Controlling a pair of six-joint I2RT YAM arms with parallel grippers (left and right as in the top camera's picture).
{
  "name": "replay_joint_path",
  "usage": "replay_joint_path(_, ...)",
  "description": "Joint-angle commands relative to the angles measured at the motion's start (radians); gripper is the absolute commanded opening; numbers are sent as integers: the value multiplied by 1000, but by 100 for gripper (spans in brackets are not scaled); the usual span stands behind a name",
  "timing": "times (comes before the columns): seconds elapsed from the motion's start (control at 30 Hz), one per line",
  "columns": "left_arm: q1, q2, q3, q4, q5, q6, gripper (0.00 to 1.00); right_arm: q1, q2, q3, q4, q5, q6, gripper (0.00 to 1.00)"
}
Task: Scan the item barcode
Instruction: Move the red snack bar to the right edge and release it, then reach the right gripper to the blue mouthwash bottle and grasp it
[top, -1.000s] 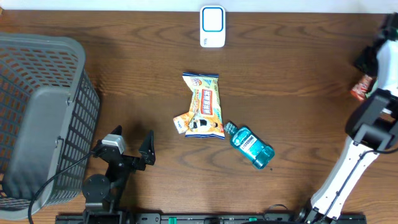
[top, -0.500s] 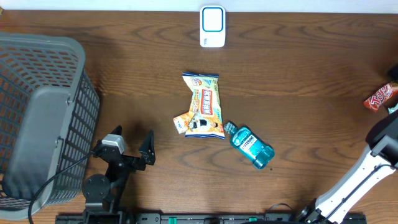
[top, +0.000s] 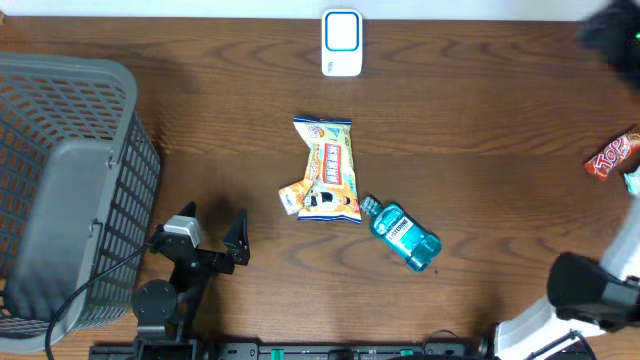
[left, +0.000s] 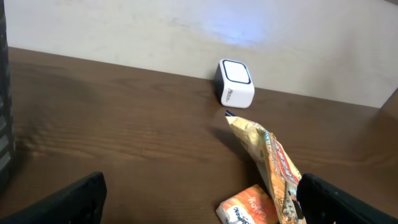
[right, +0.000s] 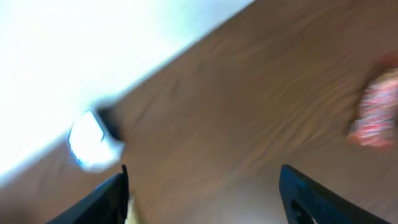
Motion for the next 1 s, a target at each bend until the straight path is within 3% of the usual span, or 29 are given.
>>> replay_joint_path(0.0,-4,-5,-18,-31,5,-2,98,203,59,-33,-93,-118,-220,75)
replay_joint_path(0.1,-4,-5,-18,-31,5,-2,98,367,108,-49,-180,-124,-396,83)
replay_joint_path(0.2,-4,-5,-18,-31,5,-2,98,491,174,-52,-239,-107,-502,72)
replay_joint_path(0.27,-4,-5,-18,-31,5,-2,98,568,224,-52,-269,-68,-509,70)
replay_joint_path(0.33,-4,-5,-18,-32,5,-2,98,645,289,-55,-291,-19,-499,78)
replay_joint_path(0.4,-4,-5,-18,-31,5,-2,98,688,345,-55,-303,-10,-499,93)
replay_joint_path(0.43,-4,-5,-18,-31,5,-2,98,704,370,-55,-311,-3,-499,92)
replay_joint_path(0.6,-4,-5,-18,-31,5,-2,98,774,492,-56,-363,20,-496,72)
replay_joint_path(0.83,-4,-5,-18,-31,5,-2,98,811,510,-161,-362,143,-454,75)
replay_joint_path(0.97,-4,-5,-18,-32,5,-2,98,811,505,-249,-363,196,-365,66)
